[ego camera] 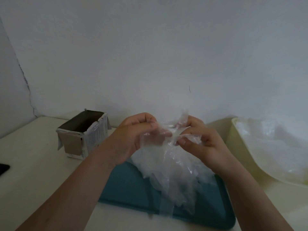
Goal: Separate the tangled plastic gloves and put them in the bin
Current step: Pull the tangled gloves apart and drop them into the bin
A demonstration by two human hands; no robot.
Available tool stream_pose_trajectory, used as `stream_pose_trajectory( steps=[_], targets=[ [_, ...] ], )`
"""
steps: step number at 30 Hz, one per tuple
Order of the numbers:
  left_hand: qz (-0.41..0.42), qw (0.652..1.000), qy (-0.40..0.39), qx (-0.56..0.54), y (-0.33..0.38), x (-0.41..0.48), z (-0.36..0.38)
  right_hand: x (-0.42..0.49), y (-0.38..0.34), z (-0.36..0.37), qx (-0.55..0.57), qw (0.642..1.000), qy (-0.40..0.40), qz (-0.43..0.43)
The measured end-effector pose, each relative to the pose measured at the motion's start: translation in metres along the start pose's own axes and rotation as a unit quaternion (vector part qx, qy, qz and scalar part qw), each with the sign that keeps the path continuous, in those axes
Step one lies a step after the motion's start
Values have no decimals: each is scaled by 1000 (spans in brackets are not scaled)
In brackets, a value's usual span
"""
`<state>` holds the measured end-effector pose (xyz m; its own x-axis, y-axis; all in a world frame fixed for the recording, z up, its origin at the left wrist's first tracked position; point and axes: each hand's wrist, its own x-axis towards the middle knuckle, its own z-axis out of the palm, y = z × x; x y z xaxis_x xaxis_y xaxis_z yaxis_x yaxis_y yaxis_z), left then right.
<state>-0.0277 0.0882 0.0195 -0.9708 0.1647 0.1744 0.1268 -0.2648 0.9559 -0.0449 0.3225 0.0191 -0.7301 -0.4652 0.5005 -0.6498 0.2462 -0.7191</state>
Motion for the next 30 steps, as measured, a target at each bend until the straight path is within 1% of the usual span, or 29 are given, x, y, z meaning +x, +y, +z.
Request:
stream_pose_trajectory(
  steps=[2, 4, 7, 8, 10, 14, 18, 21, 23, 24, 26, 27, 30],
  targets=[
    [-9, 999, 26, -33, -3, 1, 5, 0, -2, -2, 49, 999, 0, 6],
    [-37, 996, 46, -64, -7, 4, 5, 0, -2, 0, 85, 995, 17, 44],
    [-136, 985, 14, -104, -15, 5, 2, -1, 3, 3, 66, 994, 49, 77],
    [-149, 984, -2, -100, -18, 5, 1, -1, 3, 4, 62, 993, 52, 82],
    [-152, 984, -15, -96, -21, 4, 6, 0, 3, 8, 65, 992, 61, 86],
    [-123, 985, 46, -111, -15, 4, 13, -1, 4, 12, 73, 989, 78, 101],
    [-125, 986, 61, -88, 0, 1, 5, -7, -3, 4, 58, 991, 77, 98],
    [-107, 986, 96, -85, 19, 2, -6, -11, -5, -2, 31, 991, 82, 103],
    [-79, 986, 139, -50, 28, 3, -11, -14, -6, -4, 1, 989, 77, 123],
    [-63, 984, 166, -9, 30, 3, -12, -16, -8, -5, -38, 989, 69, 126],
    [-36, 973, 209, 94, 36, -2, -10, -20, -21, -12, -137, 983, 64, 106],
    [-27, 967, 217, 135, 39, -5, -7, -22, -30, -16, -171, 979, 71, 84],
    [8, 951, 205, 233, 52, -12, 2, -25, -55, -31, -233, 969, 79, 16]
  ],
)
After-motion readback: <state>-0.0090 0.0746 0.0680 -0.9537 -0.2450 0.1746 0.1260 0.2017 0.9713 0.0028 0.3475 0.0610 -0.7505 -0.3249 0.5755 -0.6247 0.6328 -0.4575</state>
